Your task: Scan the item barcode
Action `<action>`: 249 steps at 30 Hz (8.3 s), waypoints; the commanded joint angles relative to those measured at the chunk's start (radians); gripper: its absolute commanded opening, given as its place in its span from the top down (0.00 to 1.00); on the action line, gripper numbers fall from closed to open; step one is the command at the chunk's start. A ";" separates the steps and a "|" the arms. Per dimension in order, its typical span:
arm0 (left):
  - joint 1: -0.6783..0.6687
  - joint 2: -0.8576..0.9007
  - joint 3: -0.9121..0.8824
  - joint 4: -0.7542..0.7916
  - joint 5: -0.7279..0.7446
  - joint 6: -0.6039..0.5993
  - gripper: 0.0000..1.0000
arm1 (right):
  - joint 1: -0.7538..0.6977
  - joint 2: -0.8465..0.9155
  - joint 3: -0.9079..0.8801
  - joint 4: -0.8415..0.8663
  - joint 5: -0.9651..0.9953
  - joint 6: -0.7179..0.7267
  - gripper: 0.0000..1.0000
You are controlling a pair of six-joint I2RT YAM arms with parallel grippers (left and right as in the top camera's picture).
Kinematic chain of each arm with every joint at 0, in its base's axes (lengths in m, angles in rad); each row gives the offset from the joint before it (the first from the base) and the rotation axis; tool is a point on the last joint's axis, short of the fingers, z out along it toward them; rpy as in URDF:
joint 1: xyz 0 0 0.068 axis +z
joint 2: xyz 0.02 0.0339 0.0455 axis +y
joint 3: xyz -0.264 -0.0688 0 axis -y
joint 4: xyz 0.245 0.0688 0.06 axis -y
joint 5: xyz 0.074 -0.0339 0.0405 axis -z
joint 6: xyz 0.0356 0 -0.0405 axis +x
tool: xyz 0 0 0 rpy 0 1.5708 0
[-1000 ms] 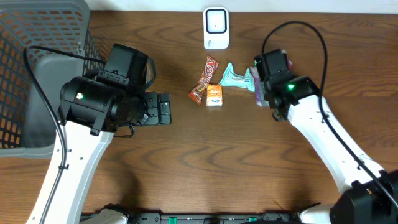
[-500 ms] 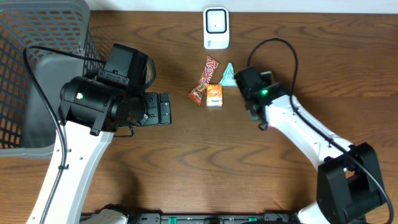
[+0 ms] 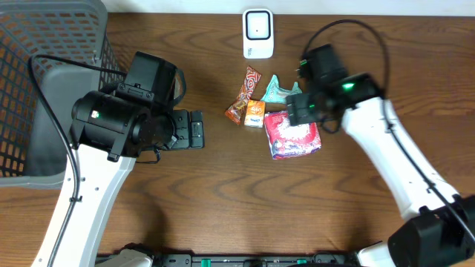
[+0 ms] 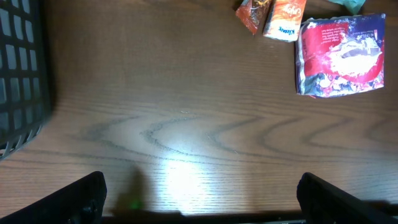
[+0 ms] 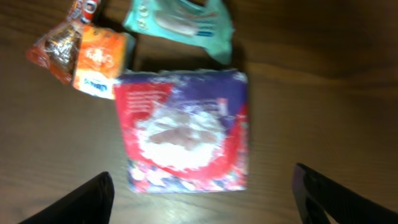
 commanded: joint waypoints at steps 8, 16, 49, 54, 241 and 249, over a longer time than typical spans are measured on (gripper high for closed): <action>0.003 0.000 0.016 -0.005 -0.016 0.002 0.02 | -0.249 0.062 -0.174 0.072 -0.501 -0.328 0.18; 0.003 0.000 0.016 -0.005 -0.016 0.002 0.02 | -0.273 0.135 -0.356 0.325 -0.546 -0.276 0.20; 0.003 0.000 0.016 -0.005 -0.016 0.002 0.02 | -0.190 0.061 -0.251 1.285 -0.430 0.411 0.99; 0.003 0.000 0.016 -0.005 -0.016 0.002 0.02 | -0.109 0.238 -0.246 1.554 -0.283 0.537 0.99; 0.003 0.000 0.016 -0.005 -0.016 0.002 0.02 | 0.265 0.271 -0.172 0.247 0.555 0.370 0.19; 0.003 0.000 0.016 -0.005 -0.016 0.002 0.02 | 0.266 0.271 -0.262 0.410 0.560 0.299 0.19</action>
